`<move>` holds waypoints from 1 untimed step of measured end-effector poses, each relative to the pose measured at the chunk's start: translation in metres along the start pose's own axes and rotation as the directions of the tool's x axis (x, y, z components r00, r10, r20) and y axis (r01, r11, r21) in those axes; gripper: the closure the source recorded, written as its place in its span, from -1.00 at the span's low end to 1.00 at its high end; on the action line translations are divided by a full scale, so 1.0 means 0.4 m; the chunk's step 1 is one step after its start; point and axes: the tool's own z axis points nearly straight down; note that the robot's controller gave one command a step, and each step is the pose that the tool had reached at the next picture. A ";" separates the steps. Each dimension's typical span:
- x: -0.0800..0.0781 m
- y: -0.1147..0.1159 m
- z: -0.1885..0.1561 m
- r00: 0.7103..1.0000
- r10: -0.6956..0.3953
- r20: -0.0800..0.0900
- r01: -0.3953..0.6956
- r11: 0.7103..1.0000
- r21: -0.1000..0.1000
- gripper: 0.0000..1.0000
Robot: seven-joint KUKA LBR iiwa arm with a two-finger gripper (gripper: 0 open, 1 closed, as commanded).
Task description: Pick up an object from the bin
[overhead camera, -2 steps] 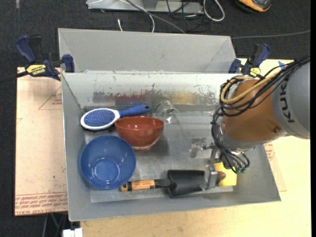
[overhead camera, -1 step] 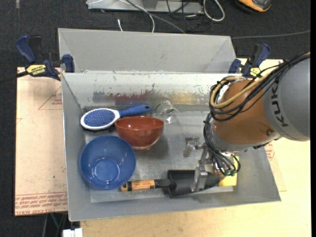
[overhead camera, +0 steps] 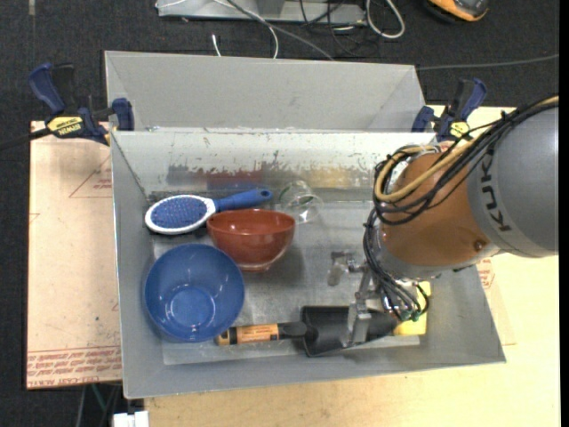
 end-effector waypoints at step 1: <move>-0.005 0.082 -0.188 0.990 -0.139 -0.010 0.139 0.990 -0.002 -1.00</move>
Offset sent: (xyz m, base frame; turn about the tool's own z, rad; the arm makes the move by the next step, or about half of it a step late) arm -0.0055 0.0120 -0.0542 0.1100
